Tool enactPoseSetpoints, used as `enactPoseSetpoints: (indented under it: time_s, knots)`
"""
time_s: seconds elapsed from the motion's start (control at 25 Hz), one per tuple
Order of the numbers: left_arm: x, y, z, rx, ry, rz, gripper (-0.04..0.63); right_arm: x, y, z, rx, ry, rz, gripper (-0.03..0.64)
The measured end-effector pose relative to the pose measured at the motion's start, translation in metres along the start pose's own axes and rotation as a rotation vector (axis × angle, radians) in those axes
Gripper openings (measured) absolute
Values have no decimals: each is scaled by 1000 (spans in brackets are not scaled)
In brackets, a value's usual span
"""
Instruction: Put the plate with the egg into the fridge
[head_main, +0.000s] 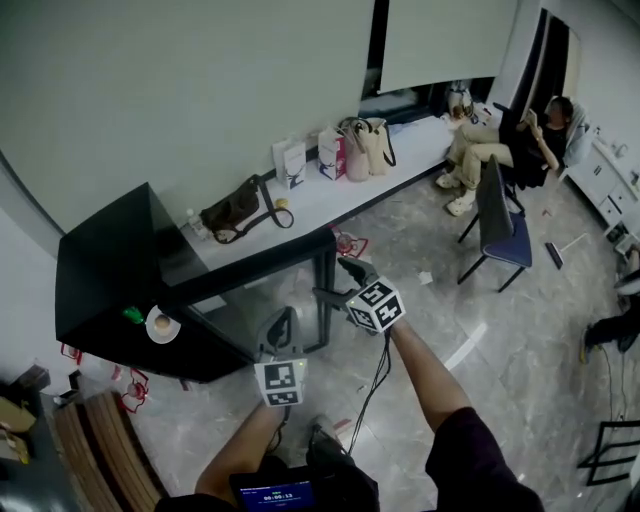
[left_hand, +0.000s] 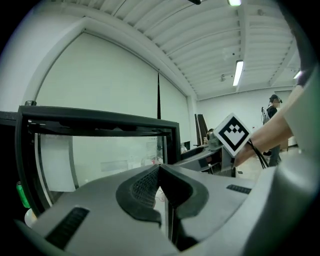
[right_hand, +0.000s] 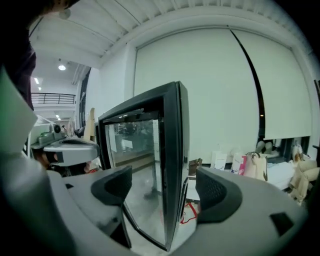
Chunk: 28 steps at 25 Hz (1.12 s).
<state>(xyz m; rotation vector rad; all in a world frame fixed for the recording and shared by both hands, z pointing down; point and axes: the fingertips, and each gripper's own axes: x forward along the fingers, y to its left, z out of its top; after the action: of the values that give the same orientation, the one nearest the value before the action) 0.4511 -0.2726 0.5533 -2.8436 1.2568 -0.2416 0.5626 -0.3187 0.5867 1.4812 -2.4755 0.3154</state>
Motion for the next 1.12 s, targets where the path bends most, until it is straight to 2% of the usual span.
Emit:
enactPoseSetpoints:
  time_s: [0.12, 0.24, 0.64, 0.84, 1.12]
  knots:
    - [7, 7, -3, 13, 15, 15, 11, 24, -2, 7, -21, 15, 54, 390]
    - [8, 13, -3, 17, 16, 29, 10, 33, -2, 13, -25, 0, 71, 388]
    - [-21, 13, -6, 17, 12, 44, 10, 9, 17, 7, 6, -24, 23, 388]
    - [-58, 4, -13, 17, 5, 31, 11, -30, 52, -11, 4, -37, -21, 388]
    - [-130, -5, -21, 15, -7, 8, 10, -87, 131, -34, -43, 14, -21, 387]
